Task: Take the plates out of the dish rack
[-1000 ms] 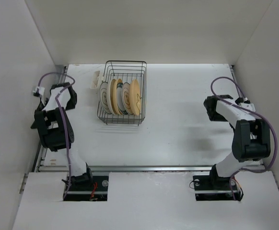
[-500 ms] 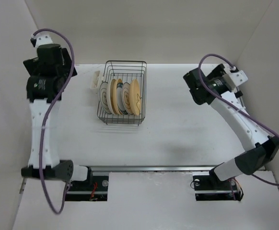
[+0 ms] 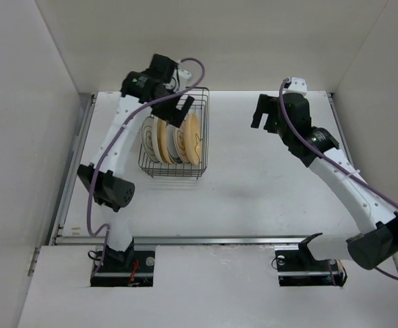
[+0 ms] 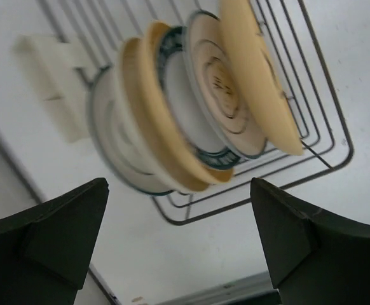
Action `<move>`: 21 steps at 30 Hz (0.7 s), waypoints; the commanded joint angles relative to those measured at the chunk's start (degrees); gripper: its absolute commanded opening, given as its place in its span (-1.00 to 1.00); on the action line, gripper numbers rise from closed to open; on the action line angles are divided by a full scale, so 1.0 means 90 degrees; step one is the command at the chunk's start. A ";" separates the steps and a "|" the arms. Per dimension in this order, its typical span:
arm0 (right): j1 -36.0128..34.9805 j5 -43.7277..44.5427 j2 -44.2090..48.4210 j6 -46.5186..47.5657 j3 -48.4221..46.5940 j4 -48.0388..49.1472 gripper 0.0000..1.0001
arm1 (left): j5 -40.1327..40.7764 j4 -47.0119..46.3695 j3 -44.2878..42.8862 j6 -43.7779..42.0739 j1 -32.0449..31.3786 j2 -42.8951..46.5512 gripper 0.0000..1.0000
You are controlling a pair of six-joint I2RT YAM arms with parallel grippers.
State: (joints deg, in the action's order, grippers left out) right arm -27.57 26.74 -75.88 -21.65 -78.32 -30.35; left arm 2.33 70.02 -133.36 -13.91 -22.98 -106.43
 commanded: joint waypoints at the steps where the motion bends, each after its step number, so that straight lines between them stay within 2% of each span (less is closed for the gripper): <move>1: 0.0124 -0.1322 0.0140 0.0579 -0.0291 0.0826 1.00 | -0.0620 -0.0219 0.0198 0.0402 -0.0482 0.0322 0.82; 3: 0.0124 -0.1117 0.0062 0.0579 -0.0291 0.0648 1.00 | -0.0232 -0.0689 0.0199 0.0578 -0.0649 0.0031 0.76; 7: 0.0124 -0.0619 0.0354 0.0317 0.0205 0.0579 1.00 | -0.0065 -0.0242 -0.0669 0.0579 -0.0991 -0.0885 0.83; 10: 0.0124 -0.0374 0.0666 0.0257 0.0567 0.0579 1.00 | 0.0569 -0.0133 -0.0720 0.0579 -0.1186 -0.1230 0.83; 12: 0.0124 -0.0316 0.0803 0.0257 0.0743 0.0579 1.00 | 0.1330 -0.0211 -0.0535 0.0656 -0.1187 -0.1406 0.81; 14: 0.0124 -0.0247 0.0989 0.0189 0.0840 0.0579 1.00 | 0.1945 -0.0270 -0.0465 0.0754 -0.1187 -0.1639 0.71; 15: 0.0124 -0.0160 0.0989 0.0189 0.0899 0.0637 1.00 | 0.2045 -0.0270 -0.0465 0.0755 -0.1187 -0.1718 0.59; 18: 0.0124 -0.0081 0.1146 0.0072 0.1065 0.0638 1.00 | 0.2230 -0.0270 -0.0465 0.0979 -0.1187 -0.1923 0.36; 19: 0.0124 -0.0081 0.1213 0.0071 0.1124 0.0638 1.00 | 0.2232 -0.0338 -0.0465 0.0979 -0.1187 -0.1924 0.21; 21: 0.0124 -0.0081 0.1282 0.0071 0.1183 0.0638 1.00 | 0.2135 -0.0338 -0.0465 0.1067 -0.1187 -0.1993 0.10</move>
State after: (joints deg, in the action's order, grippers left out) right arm -26.70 24.45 -65.71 -20.16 -68.38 -26.55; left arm 18.35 67.16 -137.29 -6.33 -33.65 -125.97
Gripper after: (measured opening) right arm 1.001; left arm 0.565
